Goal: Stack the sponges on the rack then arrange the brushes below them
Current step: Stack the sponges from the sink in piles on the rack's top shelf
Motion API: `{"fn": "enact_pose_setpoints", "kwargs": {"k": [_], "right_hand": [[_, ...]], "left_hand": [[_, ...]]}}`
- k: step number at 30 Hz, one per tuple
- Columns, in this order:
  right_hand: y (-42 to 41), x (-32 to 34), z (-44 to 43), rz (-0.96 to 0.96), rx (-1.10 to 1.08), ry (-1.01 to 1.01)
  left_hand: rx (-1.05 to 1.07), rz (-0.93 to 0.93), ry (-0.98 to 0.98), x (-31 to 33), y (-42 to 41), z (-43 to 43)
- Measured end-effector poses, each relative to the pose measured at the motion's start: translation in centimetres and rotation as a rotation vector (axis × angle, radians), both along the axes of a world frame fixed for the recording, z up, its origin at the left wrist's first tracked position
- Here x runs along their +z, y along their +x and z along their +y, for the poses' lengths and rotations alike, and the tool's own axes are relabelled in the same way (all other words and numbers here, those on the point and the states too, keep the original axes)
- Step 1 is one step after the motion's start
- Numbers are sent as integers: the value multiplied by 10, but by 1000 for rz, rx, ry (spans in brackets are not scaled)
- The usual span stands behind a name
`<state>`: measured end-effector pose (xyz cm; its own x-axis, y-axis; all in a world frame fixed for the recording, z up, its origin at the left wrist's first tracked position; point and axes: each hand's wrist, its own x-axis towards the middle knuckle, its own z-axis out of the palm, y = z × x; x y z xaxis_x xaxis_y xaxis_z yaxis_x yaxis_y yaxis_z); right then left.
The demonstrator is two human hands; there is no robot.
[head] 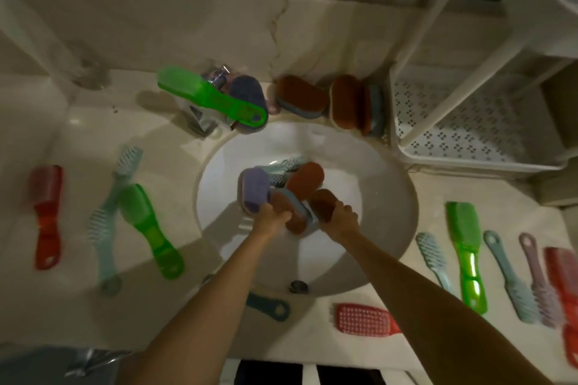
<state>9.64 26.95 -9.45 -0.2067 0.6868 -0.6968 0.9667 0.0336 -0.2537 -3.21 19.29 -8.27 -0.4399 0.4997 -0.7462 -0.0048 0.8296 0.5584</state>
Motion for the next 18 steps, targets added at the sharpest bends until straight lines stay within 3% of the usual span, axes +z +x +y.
{"fn": "enact_pose_setpoints", "kwargs": {"k": [9,18], "right_hand": [[12,-43,3,-75,146,158],[29,-16,8,52,-19,177]], "left_hand": [[236,-24,-91,-34,26,25],[290,-85,-125,-45,29,39]]}}
